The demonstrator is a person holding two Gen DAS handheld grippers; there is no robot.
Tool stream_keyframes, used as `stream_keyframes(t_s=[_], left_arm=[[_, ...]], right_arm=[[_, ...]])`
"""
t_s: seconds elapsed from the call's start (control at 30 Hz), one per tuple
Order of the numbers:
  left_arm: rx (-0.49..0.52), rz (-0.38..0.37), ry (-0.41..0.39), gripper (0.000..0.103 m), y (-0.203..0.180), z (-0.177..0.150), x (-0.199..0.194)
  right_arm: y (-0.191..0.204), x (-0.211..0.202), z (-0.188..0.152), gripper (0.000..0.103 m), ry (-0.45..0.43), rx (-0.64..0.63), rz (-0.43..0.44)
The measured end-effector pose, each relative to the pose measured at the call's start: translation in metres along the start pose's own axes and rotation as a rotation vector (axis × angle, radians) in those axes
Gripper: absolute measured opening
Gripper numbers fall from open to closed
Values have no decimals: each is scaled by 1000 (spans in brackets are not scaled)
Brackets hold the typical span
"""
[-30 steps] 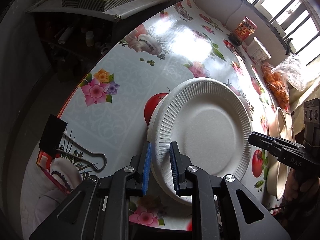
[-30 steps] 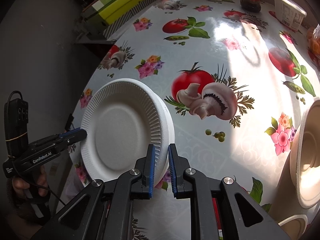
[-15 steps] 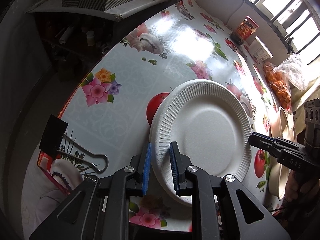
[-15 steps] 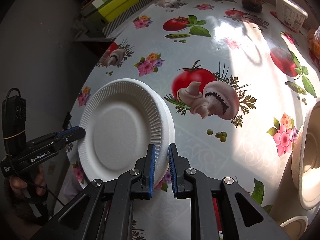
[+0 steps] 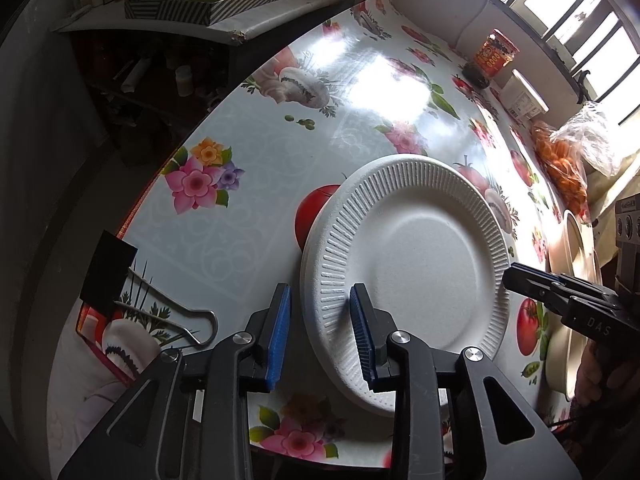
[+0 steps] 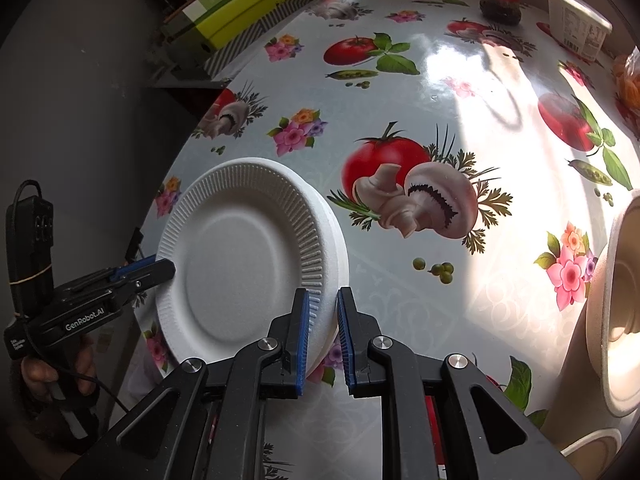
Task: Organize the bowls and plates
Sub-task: 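Open both grippers to release the plates onto the stack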
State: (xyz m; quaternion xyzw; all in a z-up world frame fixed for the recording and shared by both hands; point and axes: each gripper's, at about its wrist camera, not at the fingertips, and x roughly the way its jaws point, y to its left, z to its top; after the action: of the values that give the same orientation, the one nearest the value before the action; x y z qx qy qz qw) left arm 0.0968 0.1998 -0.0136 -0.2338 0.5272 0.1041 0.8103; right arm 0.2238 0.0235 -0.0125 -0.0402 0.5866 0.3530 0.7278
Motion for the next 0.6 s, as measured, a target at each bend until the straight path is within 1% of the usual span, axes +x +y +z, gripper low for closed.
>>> stream_keyframes(t_s=[0.07,0.13,0.2,0.43,0.5,0.6], left_arm=[[4,10,-10,37,-1,-1,-1],[6,19,-18,41,-1,-1,-2],[7,11,-18,41,-1,0,-3],[19,24,-38,42,-4,0,-7],[24,29,-49,44,-6,-1,-10],[35,47,-76,44,-8,0,-15]], right_arm=[[0,-1,-1,20,-4,1,-3],[-1,-1,-1,27,-5,4,2],[0,-3,-1,32,-10,6,3],[2,-8,-1,38,-27,7,-1],[3,-10,-1,38,-35,7,-1],[4,-13,-3,42,-55,7,-9]])
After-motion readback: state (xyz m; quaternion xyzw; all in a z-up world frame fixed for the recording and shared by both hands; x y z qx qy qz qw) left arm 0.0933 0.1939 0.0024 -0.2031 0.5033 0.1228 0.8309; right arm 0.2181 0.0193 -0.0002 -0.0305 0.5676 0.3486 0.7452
